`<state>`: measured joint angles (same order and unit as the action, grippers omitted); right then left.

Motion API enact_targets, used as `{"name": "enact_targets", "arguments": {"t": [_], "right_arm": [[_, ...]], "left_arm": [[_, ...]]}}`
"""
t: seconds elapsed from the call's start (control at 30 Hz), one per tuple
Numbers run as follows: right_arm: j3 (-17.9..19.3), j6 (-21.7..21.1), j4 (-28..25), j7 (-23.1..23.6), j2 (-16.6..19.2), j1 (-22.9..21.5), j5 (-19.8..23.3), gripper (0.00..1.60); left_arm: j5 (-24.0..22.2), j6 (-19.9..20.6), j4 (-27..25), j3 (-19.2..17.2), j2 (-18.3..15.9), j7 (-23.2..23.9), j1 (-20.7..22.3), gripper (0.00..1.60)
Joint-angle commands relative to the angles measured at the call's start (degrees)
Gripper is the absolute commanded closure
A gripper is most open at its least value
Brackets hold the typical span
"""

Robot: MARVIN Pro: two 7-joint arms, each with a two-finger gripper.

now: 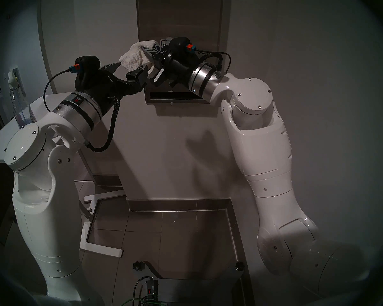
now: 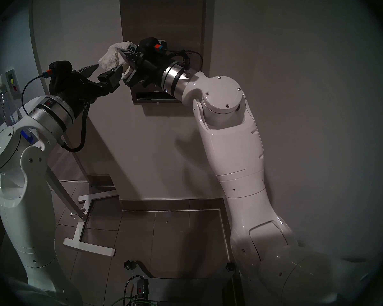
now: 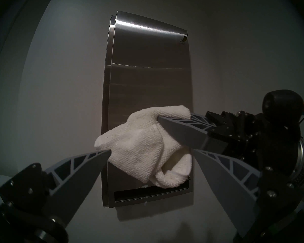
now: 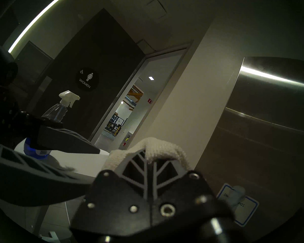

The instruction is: Pick up the cloth and wipe the surface

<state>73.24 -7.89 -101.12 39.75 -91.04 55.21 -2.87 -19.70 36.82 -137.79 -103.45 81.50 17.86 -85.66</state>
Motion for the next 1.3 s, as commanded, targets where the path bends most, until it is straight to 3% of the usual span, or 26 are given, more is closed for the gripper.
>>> {"name": "enact_targets", "arguments": {"t": [0.0, 0.1, 0.17, 0.43, 0.47, 0.57, 0.67, 1.27], "right_arm": [[0.26, -2.86, -6.35, -1.73, -0.02, 1.55, -1.11, 1.6], [-0.19, -6.21, -7.86, -4.46, -0.09, 2.59, -3.95, 1.6], [-0.36, -6.79, -5.34, -6.47, -1.15, 1.86, -5.47, 1.6], [-0.59, -5.02, 5.1, -9.42, -3.57, -5.06, -8.45, 1.6], [0.51, -4.55, 5.29, -9.65, -5.16, -3.93, -9.55, 1.6], [0.89, -5.07, 10.37, -10.9, -5.3, -7.93, -10.26, 1.6], [2.09, -4.03, 10.15, -11.33, -6.69, -6.14, -11.93, 1.6], [4.99, -2.02, 20.3, -13.86, -9.58, -13.77, -17.95, 1.6]], "left_arm": [[-0.2, -0.6, -1.36, -0.02, 0.14, -0.07, 1.27, 0.0], [-0.22, -0.62, -1.37, -0.01, 0.15, -0.11, 1.29, 0.0], [-0.24, -0.63, -1.38, -0.01, 0.14, -0.14, 1.29, 0.0], [-0.34, -0.6, -1.36, 0.0, 0.03, -0.22, 1.24, 0.0], [-0.35, -0.59, -1.35, 0.0, 0.01, -0.22, 1.22, 0.0], [-0.38, -0.57, -1.32, 0.0, -0.04, -0.24, 1.18, 0.0], [-0.41, -0.56, -1.31, 0.0, -0.07, -0.25, 1.17, 0.0], [-0.58, -0.52, -1.24, 0.0, -0.29, -0.36, 1.05, 0.0]]}}
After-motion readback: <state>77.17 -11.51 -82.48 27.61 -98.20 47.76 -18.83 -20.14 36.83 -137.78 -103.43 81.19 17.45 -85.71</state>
